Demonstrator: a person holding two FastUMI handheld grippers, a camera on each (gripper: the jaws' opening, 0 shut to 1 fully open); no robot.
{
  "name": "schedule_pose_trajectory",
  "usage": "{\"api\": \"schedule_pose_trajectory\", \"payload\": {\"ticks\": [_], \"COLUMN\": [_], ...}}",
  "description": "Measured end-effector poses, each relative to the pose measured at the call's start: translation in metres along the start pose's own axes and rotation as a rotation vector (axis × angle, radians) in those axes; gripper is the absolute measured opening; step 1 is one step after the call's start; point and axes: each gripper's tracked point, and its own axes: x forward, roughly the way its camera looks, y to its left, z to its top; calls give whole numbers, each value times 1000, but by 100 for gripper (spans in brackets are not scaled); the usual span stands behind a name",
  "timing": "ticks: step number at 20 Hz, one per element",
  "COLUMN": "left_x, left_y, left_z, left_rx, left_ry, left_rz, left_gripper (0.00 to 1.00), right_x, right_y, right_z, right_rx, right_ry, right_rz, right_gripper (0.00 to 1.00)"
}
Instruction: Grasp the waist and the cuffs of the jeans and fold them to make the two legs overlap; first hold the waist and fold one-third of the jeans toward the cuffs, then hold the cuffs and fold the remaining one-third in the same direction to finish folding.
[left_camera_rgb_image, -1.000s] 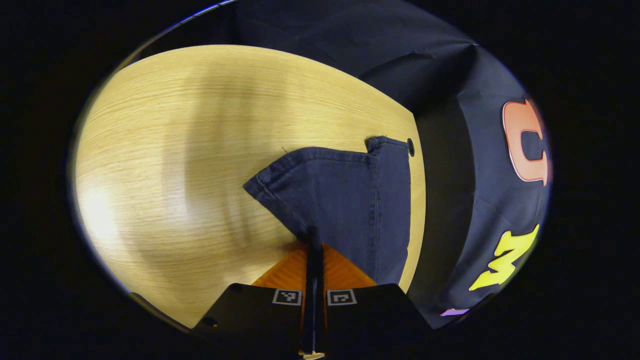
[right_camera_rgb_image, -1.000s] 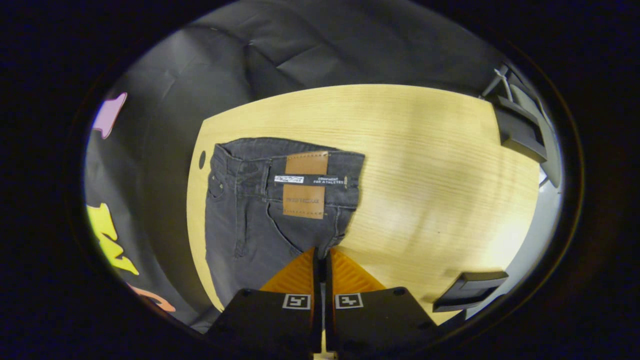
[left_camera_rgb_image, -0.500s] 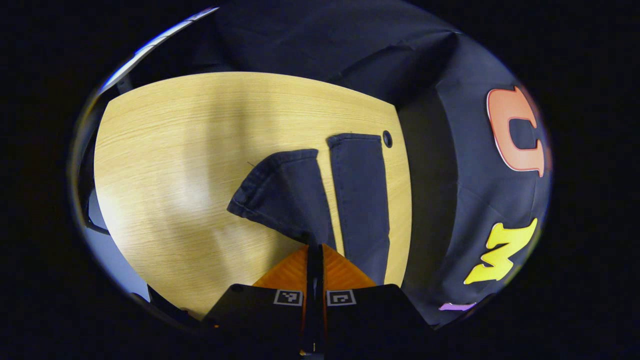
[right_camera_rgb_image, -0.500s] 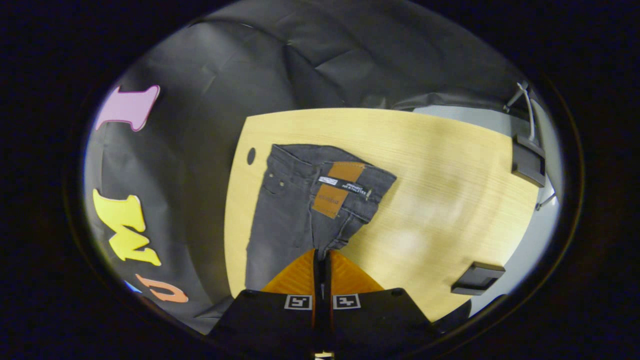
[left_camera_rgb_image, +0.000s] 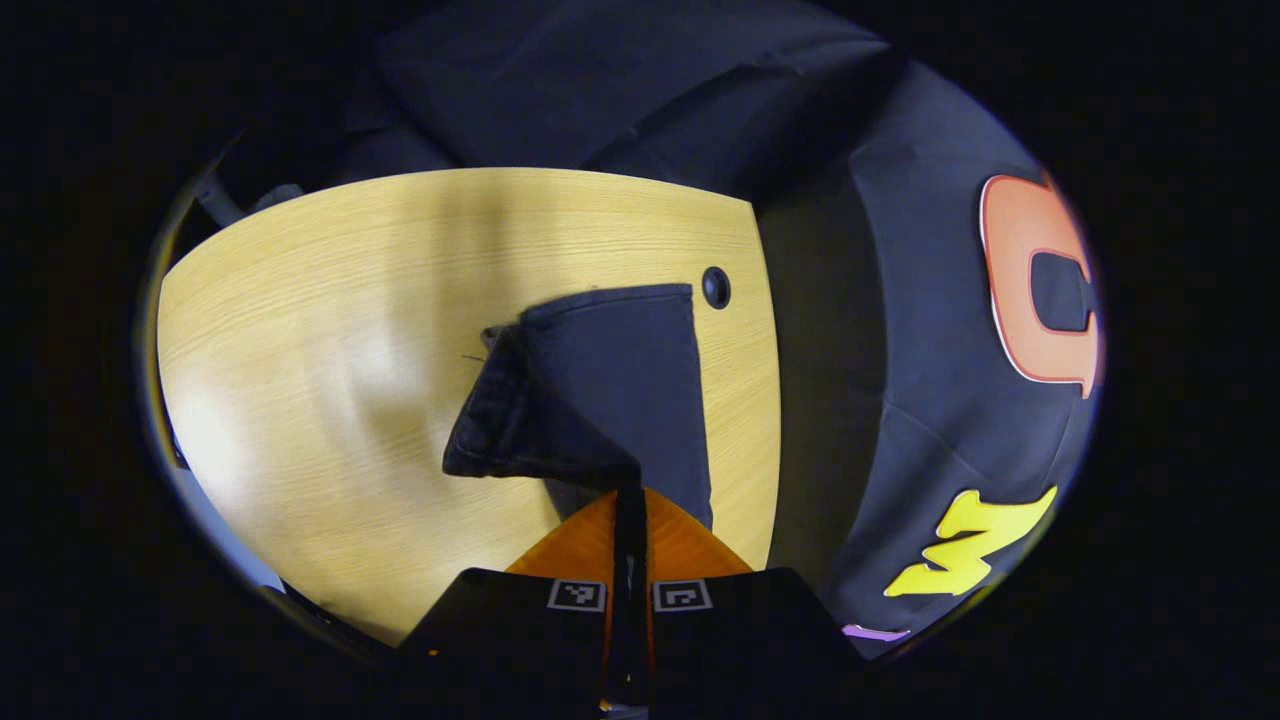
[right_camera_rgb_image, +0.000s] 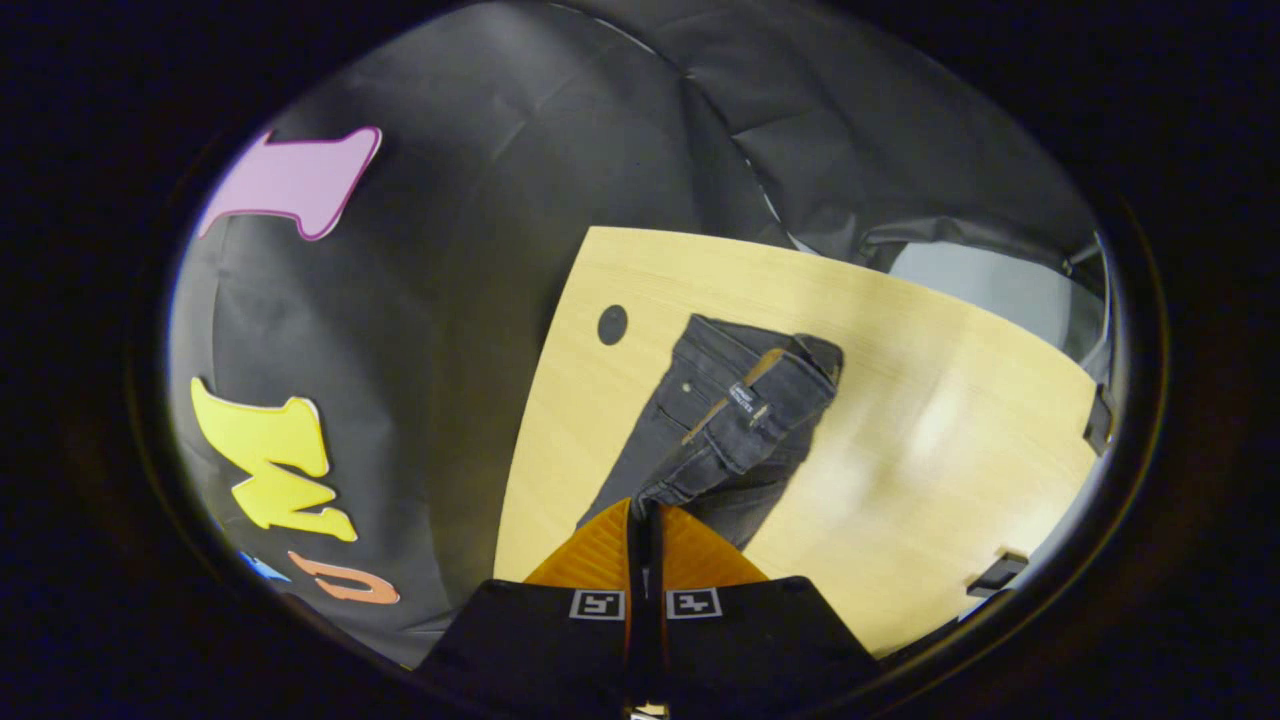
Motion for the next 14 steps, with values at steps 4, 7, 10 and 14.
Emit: {"api": "schedule_pose_trajectory", "payload": {"ticks": [4,7,10,14], "left_x": [41,82,116,137], "left_y": [-29,-35,-30,-22], "left_z": [11,20,26,29], "left_rx": [92,125,127,192], "left_ry": [15,18,18,27], "left_rz": [4,23,55,117], "left_gripper": [4,4,4,4], "right_x": [45,84,121,145], "right_y": [15,18,12,6], "right_z": [17,27,34,38], "right_rx": [-21,5,29,3], "right_ry": [4,7,10,13], "right_rz": [-21,-13,-26,-56], "right_gripper": [0,0,0,0]}}
